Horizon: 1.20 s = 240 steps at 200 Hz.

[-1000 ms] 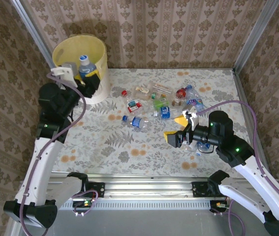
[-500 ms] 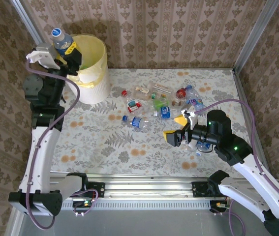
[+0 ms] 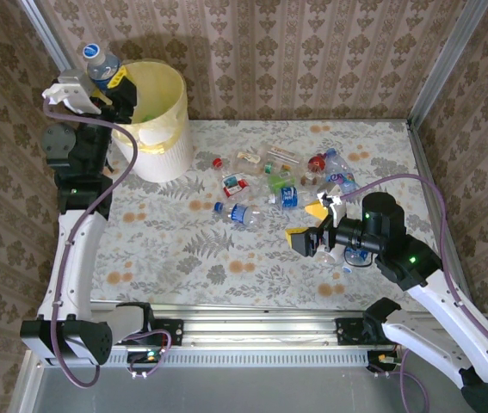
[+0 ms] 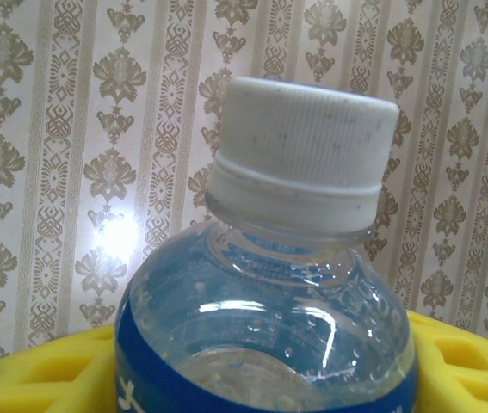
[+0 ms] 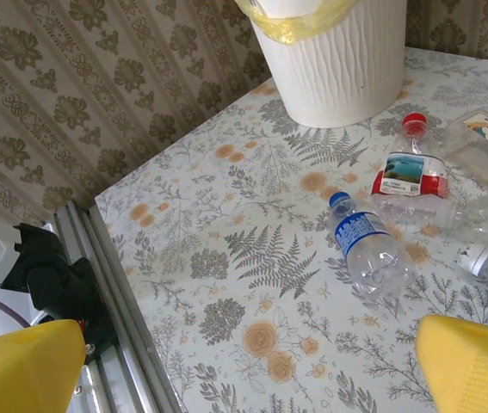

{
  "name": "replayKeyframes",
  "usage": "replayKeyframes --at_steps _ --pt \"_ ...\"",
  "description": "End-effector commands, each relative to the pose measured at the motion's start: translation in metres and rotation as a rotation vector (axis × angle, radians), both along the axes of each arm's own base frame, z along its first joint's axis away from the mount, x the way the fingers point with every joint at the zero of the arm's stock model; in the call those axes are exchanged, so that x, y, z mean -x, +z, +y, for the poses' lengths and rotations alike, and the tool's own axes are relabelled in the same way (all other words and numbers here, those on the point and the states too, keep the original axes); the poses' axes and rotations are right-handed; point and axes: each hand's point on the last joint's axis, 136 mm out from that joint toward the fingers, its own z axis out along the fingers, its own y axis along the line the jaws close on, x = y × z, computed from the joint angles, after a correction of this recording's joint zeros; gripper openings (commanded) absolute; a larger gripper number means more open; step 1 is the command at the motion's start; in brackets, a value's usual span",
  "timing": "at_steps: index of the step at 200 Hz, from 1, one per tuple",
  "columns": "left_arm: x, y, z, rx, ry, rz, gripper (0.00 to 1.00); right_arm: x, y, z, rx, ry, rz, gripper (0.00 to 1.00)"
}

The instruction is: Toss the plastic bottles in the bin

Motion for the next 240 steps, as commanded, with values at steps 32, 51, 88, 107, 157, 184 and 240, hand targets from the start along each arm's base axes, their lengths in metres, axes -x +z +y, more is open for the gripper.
replayKeyframes --at_steps 32,51,88,107,157,184,240 --pt "0.01 0.021 0.005 0.021 -0.001 -0.08 0.43 0.001 0.002 0.0 0.001 0.001 -0.032 1.0" --pt "0.005 0.02 0.006 0.021 -0.002 -0.076 0.43 0.001 0.002 0.0 0.002 0.001 -0.031 1.0" --pt "-0.033 0.005 0.007 -0.001 0.004 0.054 0.45 0.001 0.002 -0.001 0.005 -0.001 -0.032 1.0" --pt "-0.083 -0.022 0.01 -0.015 -0.005 0.22 0.48 0.0 0.003 -0.001 0.006 -0.007 -0.038 1.0" --pt "-0.181 -0.09 0.016 0.018 -0.049 0.566 1.0 0.004 0.004 -0.001 -0.002 0.008 -0.04 1.0" --pt "-0.164 -0.056 0.016 0.032 -0.04 0.527 1.0 0.005 0.004 -0.001 -0.01 0.008 -0.045 1.0" --pt "-0.081 0.005 0.002 0.007 -0.069 0.406 1.0 0.003 0.002 0.002 -0.011 0.015 -0.031 1.0"
